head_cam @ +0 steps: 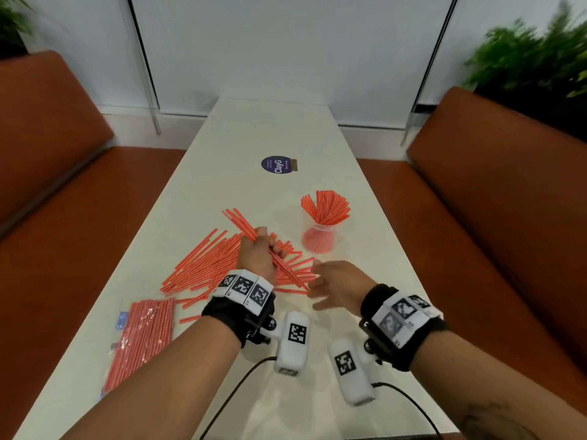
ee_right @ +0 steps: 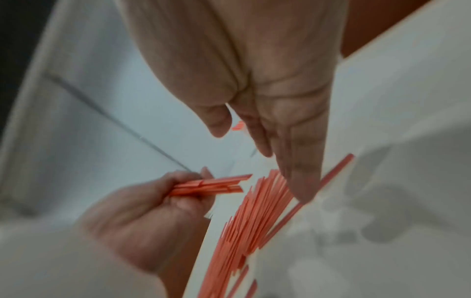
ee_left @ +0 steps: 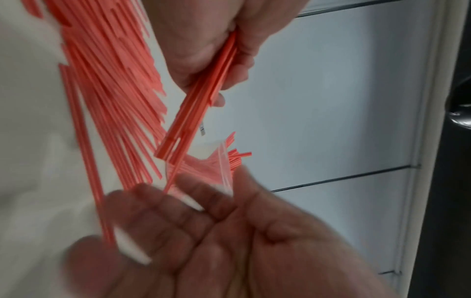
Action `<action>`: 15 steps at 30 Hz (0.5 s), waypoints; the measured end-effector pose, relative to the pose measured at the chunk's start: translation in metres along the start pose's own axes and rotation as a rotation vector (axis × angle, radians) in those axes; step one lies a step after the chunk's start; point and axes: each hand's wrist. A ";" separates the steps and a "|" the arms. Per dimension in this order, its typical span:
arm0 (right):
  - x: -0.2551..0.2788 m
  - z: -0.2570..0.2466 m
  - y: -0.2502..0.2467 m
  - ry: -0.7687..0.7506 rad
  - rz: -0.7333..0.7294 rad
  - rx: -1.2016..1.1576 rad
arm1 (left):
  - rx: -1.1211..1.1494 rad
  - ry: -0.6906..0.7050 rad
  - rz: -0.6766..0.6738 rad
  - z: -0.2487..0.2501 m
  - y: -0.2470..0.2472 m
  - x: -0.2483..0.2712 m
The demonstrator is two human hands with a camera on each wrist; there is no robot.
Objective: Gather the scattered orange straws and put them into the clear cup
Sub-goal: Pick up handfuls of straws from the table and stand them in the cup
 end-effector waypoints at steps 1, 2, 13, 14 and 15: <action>0.000 0.000 -0.003 0.104 -0.065 -0.149 | 0.010 0.013 -0.001 0.003 0.002 0.002; 0.001 -0.002 -0.005 0.157 -0.131 -0.233 | 0.013 0.026 -0.009 0.004 0.003 0.002; 0.002 -0.046 0.011 -0.357 -0.045 0.591 | -0.303 0.142 -0.365 -0.015 -0.014 0.008; 0.008 -0.056 0.016 -0.492 -0.043 0.587 | -0.379 0.155 -0.406 -0.016 -0.016 0.008; 0.012 -0.064 0.020 -0.601 -0.054 0.559 | -0.431 0.170 -0.445 -0.016 -0.017 0.009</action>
Point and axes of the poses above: each hand's wrist, its own x-axis away from the middle knuckle, its own y-axis out of the palm, z = x × y, and after that the axes turned 11 degrees about -x, right-handed
